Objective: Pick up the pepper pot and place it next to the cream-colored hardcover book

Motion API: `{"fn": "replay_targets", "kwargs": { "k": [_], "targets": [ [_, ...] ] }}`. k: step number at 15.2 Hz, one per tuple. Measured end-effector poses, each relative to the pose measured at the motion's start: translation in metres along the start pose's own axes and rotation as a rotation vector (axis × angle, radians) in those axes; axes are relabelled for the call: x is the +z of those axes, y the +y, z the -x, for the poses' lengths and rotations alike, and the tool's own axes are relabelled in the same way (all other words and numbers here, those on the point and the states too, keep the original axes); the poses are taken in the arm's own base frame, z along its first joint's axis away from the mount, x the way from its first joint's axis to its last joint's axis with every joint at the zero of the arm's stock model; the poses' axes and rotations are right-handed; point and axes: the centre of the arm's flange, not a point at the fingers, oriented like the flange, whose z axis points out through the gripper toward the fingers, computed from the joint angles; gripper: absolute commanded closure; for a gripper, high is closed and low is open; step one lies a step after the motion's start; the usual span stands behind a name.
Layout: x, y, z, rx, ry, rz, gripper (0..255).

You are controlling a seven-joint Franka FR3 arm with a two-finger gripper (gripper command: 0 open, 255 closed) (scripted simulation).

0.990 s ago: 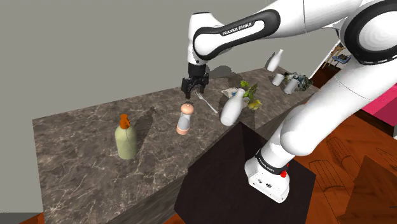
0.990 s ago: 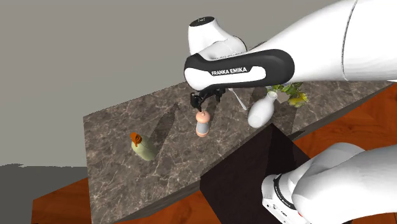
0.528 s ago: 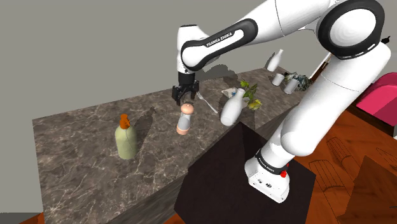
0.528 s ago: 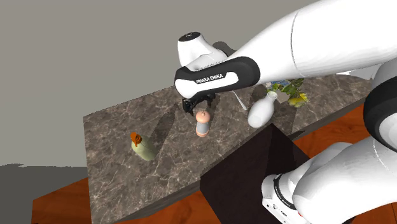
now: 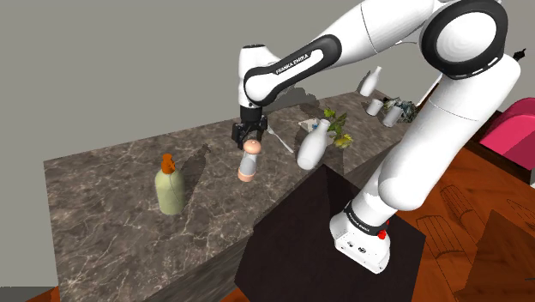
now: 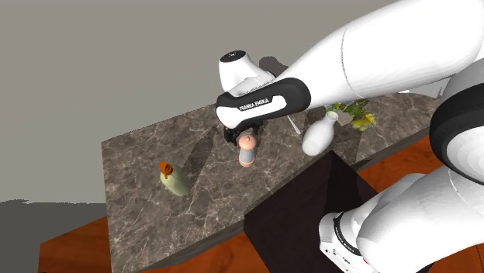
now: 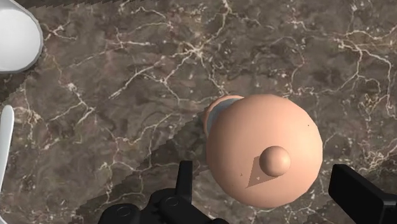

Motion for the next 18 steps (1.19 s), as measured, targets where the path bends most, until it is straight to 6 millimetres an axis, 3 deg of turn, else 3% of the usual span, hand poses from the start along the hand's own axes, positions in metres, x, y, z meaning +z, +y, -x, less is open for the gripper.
{"fn": "replay_targets", "kwargs": {
  "k": [3, 4, 14, 18],
  "targets": [
    [0.000, 0.000, 0.000, 0.000, 0.000, 0.000, 0],
    [0.000, 0.000, 0.000, 0.000, 0.000, 0.000, 255],
    [0.000, 0.000, 0.000, 0.000, 0.001, 0.000, 255],
    [-0.014, 0.001, 0.004, 0.000, 0.000, 0.000, 255]
  ]
}}
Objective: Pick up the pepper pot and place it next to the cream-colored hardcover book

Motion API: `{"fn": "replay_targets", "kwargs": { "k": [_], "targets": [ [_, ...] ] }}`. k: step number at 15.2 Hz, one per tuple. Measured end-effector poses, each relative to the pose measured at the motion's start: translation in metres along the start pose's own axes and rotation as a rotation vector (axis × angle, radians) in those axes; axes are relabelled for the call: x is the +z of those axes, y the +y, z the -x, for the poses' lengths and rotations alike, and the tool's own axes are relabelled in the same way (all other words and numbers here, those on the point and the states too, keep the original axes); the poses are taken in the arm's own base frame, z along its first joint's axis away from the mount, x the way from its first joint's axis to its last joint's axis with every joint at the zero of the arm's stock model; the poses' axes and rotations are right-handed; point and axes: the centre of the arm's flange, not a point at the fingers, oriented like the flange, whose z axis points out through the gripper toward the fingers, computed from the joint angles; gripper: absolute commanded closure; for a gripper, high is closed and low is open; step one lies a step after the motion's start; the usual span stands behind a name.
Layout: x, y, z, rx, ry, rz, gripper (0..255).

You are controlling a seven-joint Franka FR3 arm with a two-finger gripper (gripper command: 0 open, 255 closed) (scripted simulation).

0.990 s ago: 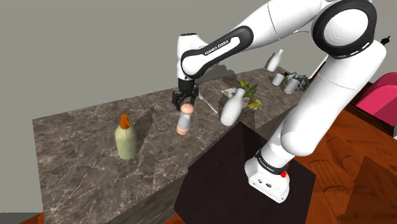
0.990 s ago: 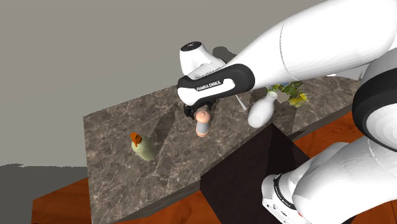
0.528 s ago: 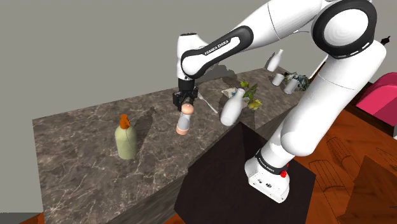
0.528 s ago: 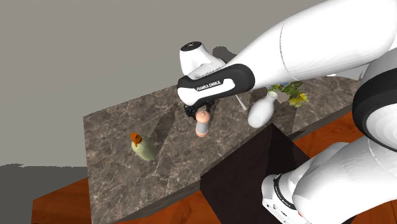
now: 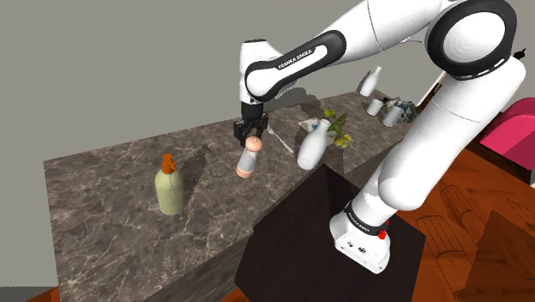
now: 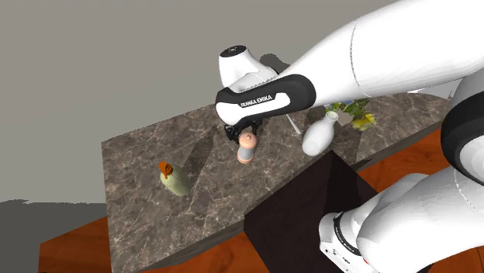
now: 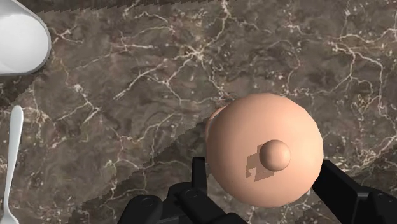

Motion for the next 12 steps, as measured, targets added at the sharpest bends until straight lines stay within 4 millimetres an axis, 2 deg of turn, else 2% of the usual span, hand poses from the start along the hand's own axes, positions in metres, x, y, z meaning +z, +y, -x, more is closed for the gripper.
{"fn": "replay_targets", "kwargs": {
  "k": [12],
  "targets": [
    [-0.064, 0.002, 0.010, 0.000, 0.000, 0.000, 255]
  ]
}}
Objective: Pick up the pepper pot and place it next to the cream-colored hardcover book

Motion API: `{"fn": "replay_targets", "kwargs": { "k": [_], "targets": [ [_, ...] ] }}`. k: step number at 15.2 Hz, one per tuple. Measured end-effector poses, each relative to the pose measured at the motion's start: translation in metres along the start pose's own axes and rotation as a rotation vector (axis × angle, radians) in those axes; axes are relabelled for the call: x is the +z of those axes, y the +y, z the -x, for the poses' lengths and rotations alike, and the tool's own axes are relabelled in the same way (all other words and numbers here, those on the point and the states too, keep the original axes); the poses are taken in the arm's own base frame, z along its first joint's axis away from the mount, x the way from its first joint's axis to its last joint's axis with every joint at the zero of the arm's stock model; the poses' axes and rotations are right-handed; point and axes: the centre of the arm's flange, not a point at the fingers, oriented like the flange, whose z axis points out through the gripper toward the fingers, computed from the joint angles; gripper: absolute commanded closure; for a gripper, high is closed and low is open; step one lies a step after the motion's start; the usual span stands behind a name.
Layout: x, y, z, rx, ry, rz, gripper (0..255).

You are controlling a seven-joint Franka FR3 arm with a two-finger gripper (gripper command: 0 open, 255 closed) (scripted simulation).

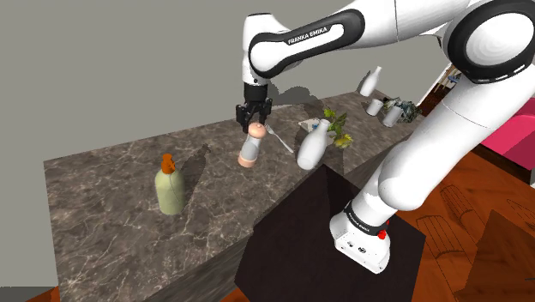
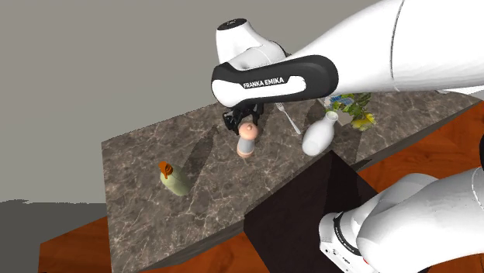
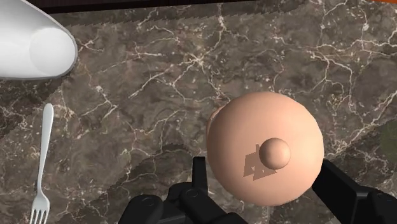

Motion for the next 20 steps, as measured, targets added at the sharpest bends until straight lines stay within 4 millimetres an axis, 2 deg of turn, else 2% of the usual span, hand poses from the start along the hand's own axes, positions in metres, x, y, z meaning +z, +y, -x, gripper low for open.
{"fn": "replay_targets", "kwargs": {
  "k": [20],
  "targets": [
    [-0.103, 0.000, 0.019, 0.000, 0.000, 0.000, 255]
  ]
}}
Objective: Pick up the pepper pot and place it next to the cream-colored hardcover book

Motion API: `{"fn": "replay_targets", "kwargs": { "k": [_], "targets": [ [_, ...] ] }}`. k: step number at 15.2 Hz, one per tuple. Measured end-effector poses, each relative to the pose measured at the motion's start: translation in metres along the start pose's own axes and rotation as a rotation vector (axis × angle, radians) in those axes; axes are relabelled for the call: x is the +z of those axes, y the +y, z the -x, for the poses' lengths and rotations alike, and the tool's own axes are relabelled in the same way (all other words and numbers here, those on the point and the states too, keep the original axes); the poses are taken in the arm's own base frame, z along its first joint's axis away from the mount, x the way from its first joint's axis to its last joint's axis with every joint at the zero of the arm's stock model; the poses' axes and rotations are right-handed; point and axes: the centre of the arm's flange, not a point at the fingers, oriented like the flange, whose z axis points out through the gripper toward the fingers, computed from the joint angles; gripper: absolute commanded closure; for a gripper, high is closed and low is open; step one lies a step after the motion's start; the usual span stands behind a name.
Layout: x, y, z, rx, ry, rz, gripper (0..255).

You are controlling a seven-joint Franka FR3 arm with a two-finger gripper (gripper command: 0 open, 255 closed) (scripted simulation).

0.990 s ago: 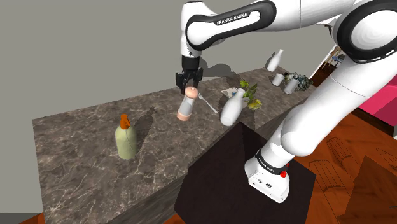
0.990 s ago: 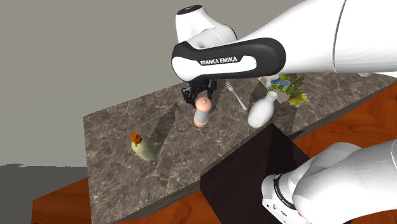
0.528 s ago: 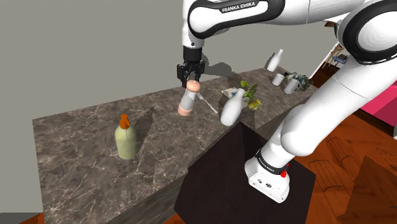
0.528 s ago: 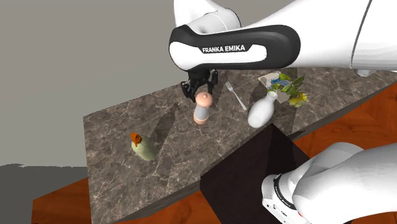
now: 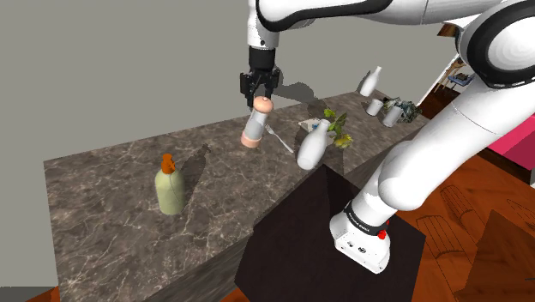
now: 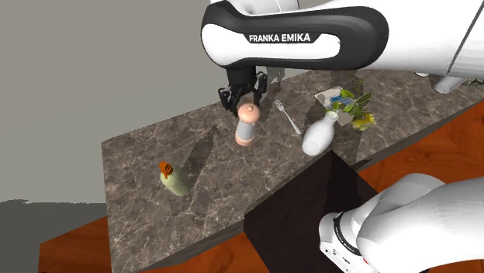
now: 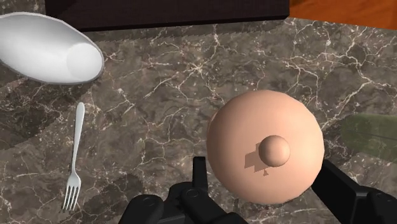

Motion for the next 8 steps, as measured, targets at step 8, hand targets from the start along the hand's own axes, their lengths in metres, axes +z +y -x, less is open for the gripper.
{"fn": "replay_targets", "kwargs": {
  "k": [8],
  "targets": [
    [-0.041, 0.001, 0.008, 0.000, 0.000, 0.000, 255]
  ]
}}
